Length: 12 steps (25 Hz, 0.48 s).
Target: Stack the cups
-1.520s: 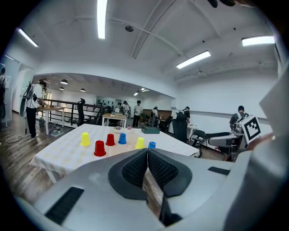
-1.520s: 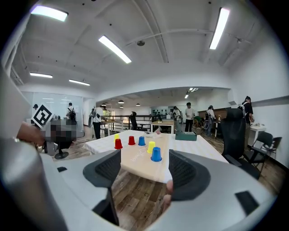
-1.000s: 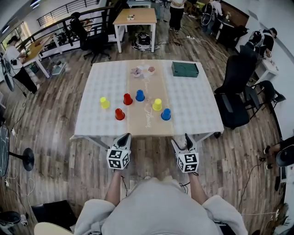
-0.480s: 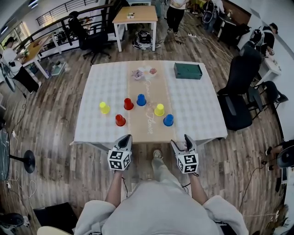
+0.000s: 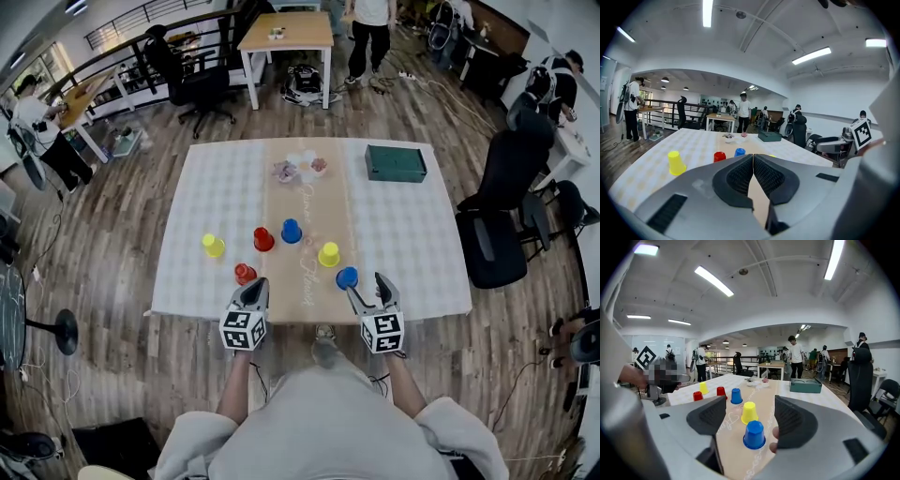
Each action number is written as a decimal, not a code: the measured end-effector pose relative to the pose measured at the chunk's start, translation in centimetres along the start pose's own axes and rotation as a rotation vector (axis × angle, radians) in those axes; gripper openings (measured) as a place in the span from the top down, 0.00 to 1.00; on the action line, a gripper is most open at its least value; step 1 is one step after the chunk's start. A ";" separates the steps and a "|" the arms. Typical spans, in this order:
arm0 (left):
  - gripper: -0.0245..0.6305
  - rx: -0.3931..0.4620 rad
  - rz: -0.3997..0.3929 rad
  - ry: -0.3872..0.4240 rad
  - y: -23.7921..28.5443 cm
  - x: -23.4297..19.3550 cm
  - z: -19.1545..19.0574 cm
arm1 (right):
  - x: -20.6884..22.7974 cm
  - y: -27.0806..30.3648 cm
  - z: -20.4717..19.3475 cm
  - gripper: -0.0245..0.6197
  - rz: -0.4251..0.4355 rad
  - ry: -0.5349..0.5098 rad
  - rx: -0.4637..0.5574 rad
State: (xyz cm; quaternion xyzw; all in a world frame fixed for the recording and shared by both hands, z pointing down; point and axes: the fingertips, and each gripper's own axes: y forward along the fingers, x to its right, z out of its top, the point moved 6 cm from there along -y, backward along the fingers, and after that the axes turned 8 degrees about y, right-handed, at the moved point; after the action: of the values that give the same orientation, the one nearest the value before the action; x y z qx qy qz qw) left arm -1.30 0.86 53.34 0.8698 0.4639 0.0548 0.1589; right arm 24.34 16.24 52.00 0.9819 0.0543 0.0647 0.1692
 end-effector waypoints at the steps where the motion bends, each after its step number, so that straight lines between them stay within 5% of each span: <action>1: 0.94 -0.003 0.007 -0.002 0.7 -0.2 0.3 | 0.5 0.8 0.4 0.48 0.005 0.000 -0.001; 12: 0.94 -0.033 0.096 -0.032 7.0 -2.5 2.5 | 5.3 8.3 4.1 0.48 0.077 0.001 -0.005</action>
State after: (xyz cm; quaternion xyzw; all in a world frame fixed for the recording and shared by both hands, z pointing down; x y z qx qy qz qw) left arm 3.38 -5.40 53.41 0.8890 0.4182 0.0561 0.1779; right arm 30.82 7.78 51.53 0.9828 0.0164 0.0717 0.1691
